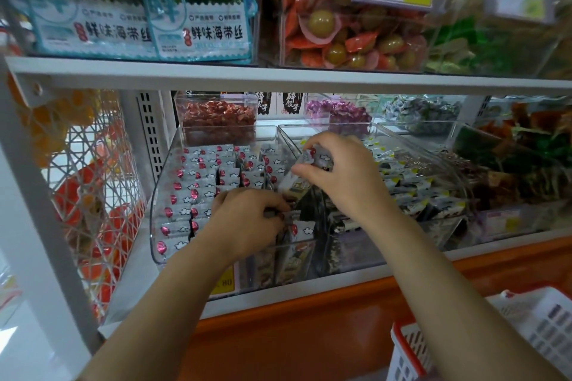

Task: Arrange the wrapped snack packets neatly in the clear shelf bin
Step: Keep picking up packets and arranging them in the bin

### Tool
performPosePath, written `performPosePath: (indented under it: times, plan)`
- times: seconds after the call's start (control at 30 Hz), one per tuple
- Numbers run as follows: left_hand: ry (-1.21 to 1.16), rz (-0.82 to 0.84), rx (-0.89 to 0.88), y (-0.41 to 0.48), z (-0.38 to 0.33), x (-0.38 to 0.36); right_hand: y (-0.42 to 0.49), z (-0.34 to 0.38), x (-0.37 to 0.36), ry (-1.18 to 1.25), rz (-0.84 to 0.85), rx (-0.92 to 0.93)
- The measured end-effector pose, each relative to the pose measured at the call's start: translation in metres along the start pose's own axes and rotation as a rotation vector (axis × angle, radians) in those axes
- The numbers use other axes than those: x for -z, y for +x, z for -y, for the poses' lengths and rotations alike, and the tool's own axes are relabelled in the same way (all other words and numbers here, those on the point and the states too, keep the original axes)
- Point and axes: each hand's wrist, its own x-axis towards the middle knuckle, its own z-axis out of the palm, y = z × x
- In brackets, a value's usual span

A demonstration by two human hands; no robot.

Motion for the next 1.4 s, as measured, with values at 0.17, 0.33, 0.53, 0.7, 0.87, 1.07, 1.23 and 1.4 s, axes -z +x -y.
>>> performPosePath:
  times: [0.17,0.33,0.53,0.7,0.87,1.07,1.23,1.4]
  plan:
    - [0.008,-0.006,-0.029,0.001,0.003,-0.001,0.002,0.002,-0.008,-0.161,0.133,0.049]
    - [-0.047,-0.046,-0.049,0.003,0.004,0.002,0.004,0.0,-0.019,-0.345,0.185,0.079]
    - [-0.066,-0.154,-0.001,0.004,0.009,0.007,-0.001,-0.002,-0.027,-0.394,0.321,0.129]
    - [-0.065,-0.178,0.008,0.003,0.01,0.008,-0.004,-0.006,-0.024,-0.494,0.484,0.179]
    - [-0.061,-0.181,0.007,0.002,0.011,0.008,0.009,-0.003,-0.017,-0.384,0.429,0.13]
    - [-0.061,-0.183,0.008,0.003,0.013,0.008,0.046,0.001,-0.038,-0.485,0.358,0.097]
    - [-0.075,-0.212,0.008,0.003,0.015,0.01,0.053,0.002,-0.053,-0.681,0.468,0.158]
    - [-0.093,-0.265,-0.007,0.003,0.017,0.011,0.052,0.0,-0.034,-0.284,0.373,0.005]
